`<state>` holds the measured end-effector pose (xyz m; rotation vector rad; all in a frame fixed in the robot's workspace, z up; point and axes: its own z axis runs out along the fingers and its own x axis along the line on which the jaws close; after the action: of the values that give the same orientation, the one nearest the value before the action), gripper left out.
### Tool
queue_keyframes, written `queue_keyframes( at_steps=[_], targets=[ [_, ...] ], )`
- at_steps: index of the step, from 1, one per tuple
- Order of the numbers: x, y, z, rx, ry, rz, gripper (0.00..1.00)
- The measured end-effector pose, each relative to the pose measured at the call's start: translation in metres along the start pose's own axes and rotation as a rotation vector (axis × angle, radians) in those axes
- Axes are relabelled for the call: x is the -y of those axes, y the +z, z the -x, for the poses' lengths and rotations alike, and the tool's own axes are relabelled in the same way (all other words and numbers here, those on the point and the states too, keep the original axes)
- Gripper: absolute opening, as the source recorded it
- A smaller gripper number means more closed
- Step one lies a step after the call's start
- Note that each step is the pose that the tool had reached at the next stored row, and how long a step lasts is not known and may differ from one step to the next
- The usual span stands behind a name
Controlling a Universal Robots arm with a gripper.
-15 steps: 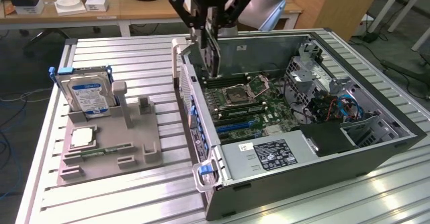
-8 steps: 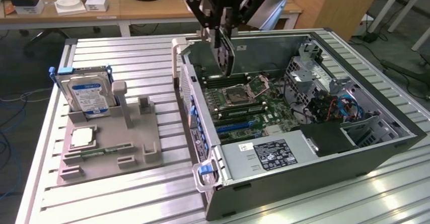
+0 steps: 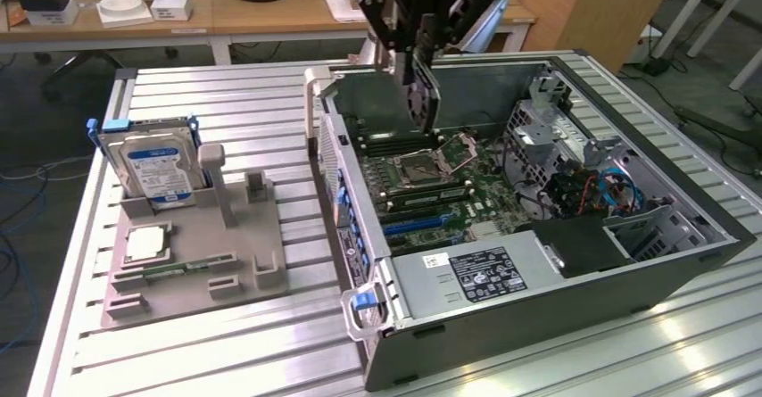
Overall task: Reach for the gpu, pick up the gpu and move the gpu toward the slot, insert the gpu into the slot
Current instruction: 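Pick up the gpu and move the gpu toward the slot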
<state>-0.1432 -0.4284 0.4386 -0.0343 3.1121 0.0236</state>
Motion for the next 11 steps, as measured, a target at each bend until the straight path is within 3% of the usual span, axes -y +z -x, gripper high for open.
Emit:
queue_keyframes(
  at_steps=[11],
  targets=[
    [0.0009, 0.003, 0.037, -0.0002, -0.01, 0.0003, 0.26]
  ],
)
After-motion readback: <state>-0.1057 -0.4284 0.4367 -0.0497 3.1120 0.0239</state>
